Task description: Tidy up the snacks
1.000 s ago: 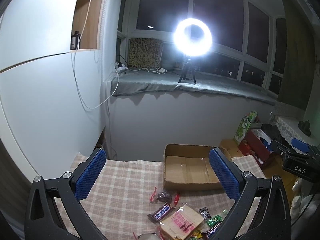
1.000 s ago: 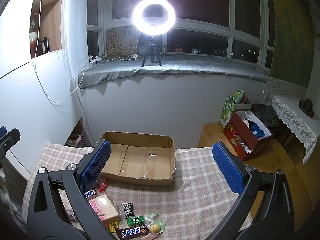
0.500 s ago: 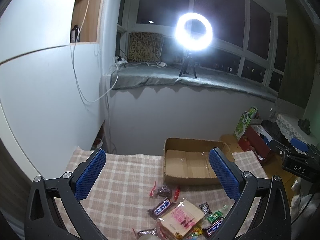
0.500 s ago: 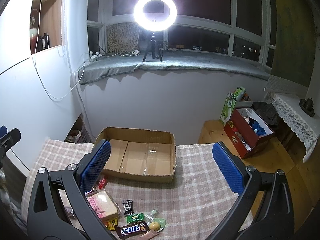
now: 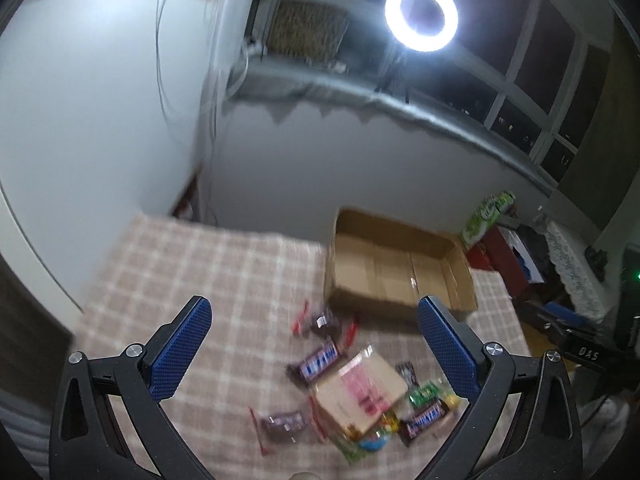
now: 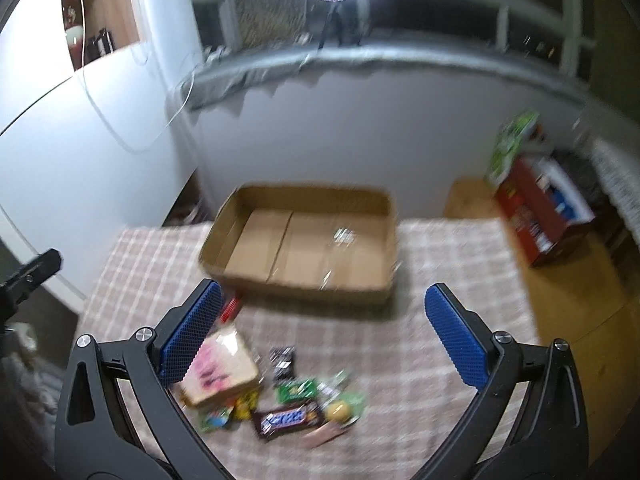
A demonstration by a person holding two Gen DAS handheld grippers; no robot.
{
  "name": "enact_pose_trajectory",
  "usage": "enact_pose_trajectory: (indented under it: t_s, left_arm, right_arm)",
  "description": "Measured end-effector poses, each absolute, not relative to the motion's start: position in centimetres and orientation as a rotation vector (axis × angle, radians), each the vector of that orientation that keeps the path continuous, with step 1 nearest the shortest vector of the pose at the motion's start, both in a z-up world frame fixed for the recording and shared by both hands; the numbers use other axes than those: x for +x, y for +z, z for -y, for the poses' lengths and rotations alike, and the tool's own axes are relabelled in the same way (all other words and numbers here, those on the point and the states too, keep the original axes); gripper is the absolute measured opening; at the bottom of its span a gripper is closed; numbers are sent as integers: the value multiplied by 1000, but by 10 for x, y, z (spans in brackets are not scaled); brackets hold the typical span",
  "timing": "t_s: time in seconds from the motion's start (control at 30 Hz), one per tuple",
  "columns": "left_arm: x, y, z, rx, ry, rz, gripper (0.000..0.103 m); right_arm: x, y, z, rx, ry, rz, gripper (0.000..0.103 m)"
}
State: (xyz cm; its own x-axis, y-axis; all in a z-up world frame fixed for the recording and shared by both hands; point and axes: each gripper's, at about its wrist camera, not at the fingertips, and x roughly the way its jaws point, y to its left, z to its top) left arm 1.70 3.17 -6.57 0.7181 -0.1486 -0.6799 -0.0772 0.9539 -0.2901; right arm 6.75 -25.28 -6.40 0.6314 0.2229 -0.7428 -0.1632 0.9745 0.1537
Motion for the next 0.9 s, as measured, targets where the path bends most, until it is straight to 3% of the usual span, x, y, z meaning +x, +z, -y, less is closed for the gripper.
enact_pose_trajectory:
  t_s: [0.23,0.53,0.63,0.9]
  left_arm:
    - [15,-108,-31,-445,-108,-925,88]
    - [7,-148,-7,-545,-245,-1071,53]
    - [5,-159,3,-536,-260,-1105,51]
    - [5,-182,3,-541,-223,-1168,51]
  right_arm:
    - [76,-111,240,105,330,-999,103]
    - [89,-146,225,157,487,-1137,95]
    - [95,-159,220,156,522,-1179,81]
    - [106,-190,197,101,607,-1271,75]
